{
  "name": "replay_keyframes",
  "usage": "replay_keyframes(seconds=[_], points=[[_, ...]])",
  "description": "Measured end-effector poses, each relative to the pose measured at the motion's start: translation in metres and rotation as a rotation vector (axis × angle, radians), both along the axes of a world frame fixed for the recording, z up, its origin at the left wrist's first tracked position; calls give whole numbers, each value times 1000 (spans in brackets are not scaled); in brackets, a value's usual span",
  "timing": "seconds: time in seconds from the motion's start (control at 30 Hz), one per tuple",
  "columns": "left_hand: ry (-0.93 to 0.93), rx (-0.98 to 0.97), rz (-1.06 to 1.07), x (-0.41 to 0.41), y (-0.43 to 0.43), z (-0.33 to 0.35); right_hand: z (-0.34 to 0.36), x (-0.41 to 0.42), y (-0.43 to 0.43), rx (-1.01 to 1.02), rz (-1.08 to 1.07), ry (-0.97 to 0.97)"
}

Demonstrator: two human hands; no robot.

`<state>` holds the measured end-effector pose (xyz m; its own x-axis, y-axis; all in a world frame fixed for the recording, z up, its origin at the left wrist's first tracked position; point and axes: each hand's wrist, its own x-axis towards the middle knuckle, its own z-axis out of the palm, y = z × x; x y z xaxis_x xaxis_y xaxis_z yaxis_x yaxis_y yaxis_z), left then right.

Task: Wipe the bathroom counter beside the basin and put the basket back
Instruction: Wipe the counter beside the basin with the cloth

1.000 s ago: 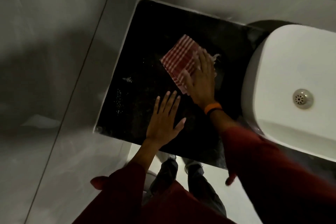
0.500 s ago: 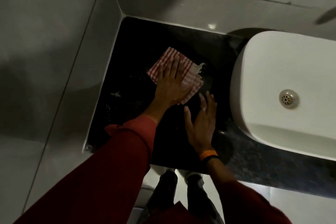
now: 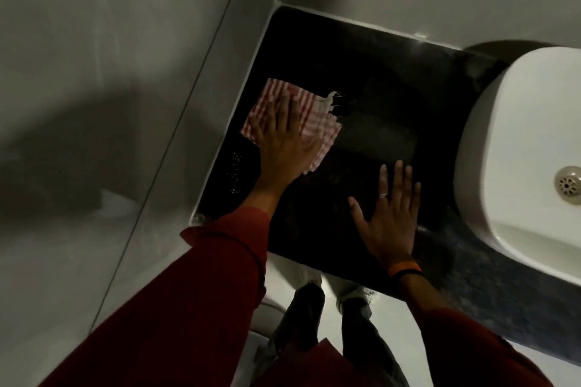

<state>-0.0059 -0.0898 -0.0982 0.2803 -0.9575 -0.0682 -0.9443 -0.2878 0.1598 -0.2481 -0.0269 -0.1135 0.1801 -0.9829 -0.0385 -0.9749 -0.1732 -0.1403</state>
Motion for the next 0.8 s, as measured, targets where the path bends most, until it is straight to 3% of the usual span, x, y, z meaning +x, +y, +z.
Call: replay_keyframes(seconds=[0.53, 0.67, 0.8], points=[[0, 64, 455, 6, 136, -16, -4, 1, 0, 36, 28, -33], [141, 96, 636, -32, 156, 2, 6, 3, 6, 55, 55, -70], [444, 76, 775, -43, 163, 26, 23, 47, 35, -13, 413, -192]])
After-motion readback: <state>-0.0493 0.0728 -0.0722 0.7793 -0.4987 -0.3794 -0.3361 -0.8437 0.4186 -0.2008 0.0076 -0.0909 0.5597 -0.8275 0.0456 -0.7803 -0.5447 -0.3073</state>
